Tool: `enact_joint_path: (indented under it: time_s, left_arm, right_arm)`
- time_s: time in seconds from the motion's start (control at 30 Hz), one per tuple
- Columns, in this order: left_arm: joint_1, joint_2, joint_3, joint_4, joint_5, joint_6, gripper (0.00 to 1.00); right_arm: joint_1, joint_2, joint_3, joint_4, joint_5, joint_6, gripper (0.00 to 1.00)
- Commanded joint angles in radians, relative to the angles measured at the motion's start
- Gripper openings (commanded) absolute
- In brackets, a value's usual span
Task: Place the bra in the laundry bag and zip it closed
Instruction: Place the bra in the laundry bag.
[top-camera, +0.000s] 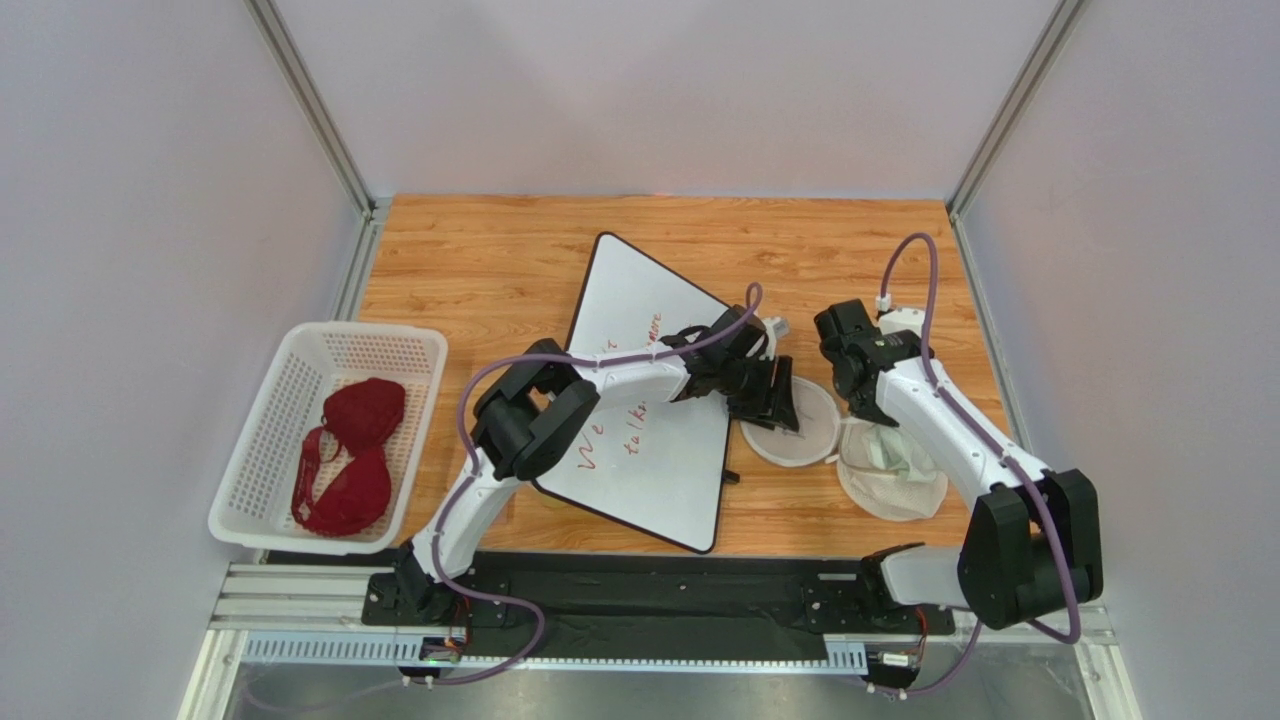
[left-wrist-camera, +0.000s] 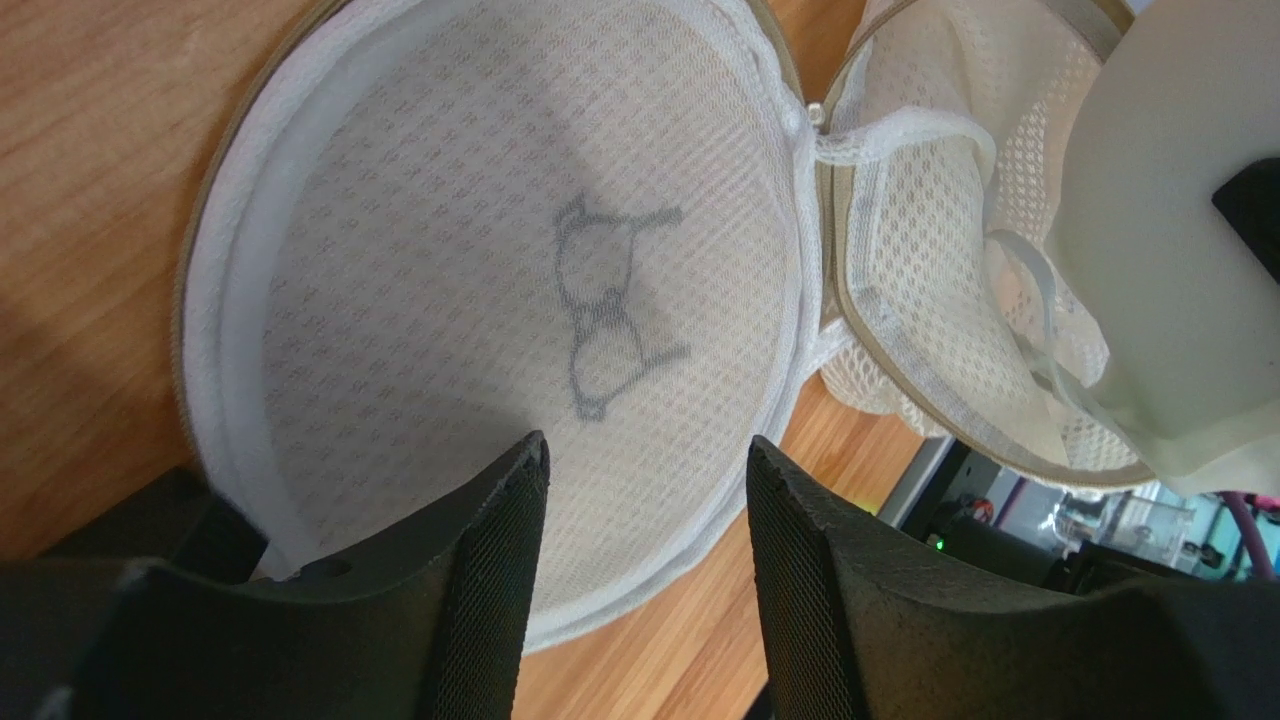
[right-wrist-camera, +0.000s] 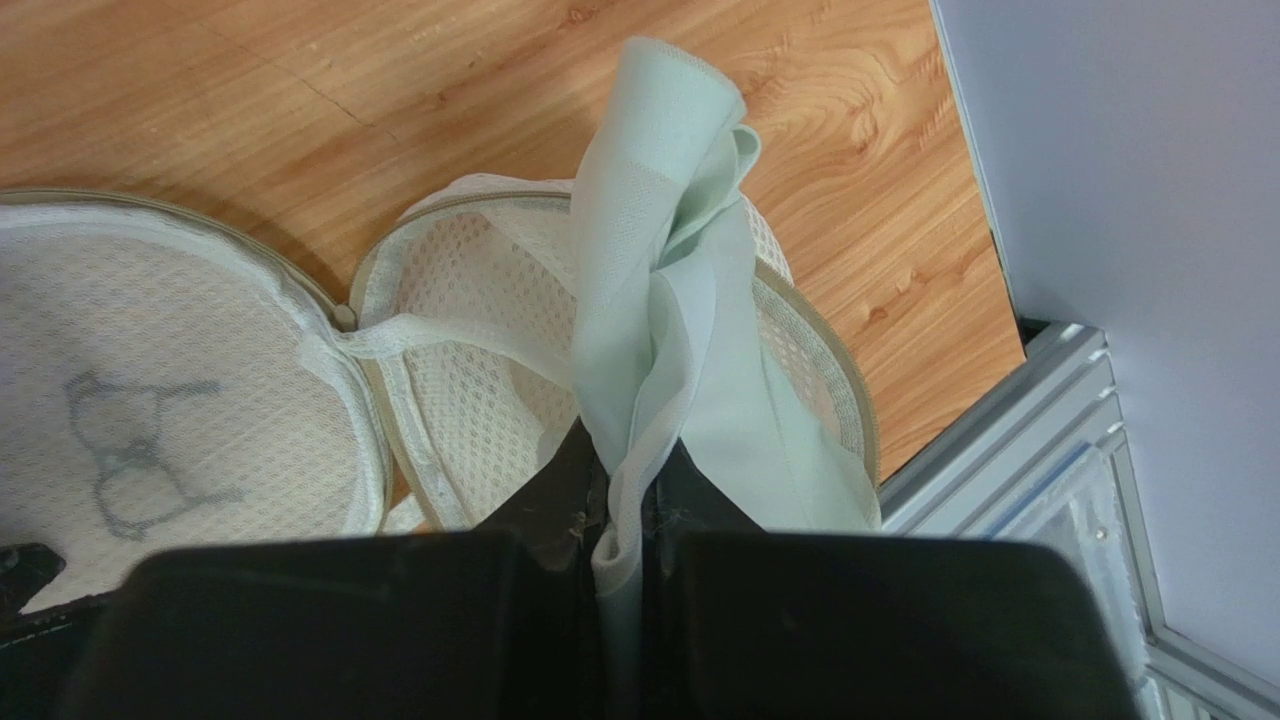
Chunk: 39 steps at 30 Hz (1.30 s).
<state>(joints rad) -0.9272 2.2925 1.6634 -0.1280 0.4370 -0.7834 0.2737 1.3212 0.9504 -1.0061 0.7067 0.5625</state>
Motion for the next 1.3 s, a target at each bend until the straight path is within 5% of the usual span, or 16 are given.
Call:
enact_joint_path:
  time_s: [0.0, 0.1, 0.33, 0.43, 0.63, 0.9, 1.27]
  left_arm:
    - [0.033, -0.137, -0.008, 0.007, 0.081, 0.003, 0.58]
    - [0.065, -0.166, 0.047, -0.087, 0.114, -0.057, 0.56]
    - [0.087, -0.203, 0.122, -0.009, 0.215, -0.265, 0.57]
    - [0.087, -0.197, 0.176, -0.004, 0.210, -0.310, 0.68]
    - [0.080, -0.217, 0.245, -0.088, 0.134, -0.307, 0.76]
    - [0.042, -0.330, 0.154, -0.104, -0.007, -0.272, 0.80]
    - [0.002, -0.370, 0.159, -0.217, -0.142, -0.307, 0.82]
  right_arm:
    - [0.005, -0.080, 0.005, 0.073, -0.036, -0.028, 0.00]
    - [0.005, -0.163, -0.079, 0.193, -0.056, -0.117, 0.00]
    - [0.018, -0.460, -0.243, 0.452, -0.177, -0.288, 0.00]
    - [0.022, -0.551, -0.278, 0.523, -0.243, -0.355, 0.00]
    - [0.071, -0.589, -0.280, 0.569, -0.365, -0.444, 0.00]
    - [0.130, -0.681, -0.308, 0.650, -0.473, -0.518, 0.00]
    - [0.246, -0.700, -0.326, 0.701, -0.489, -0.644, 0.00]
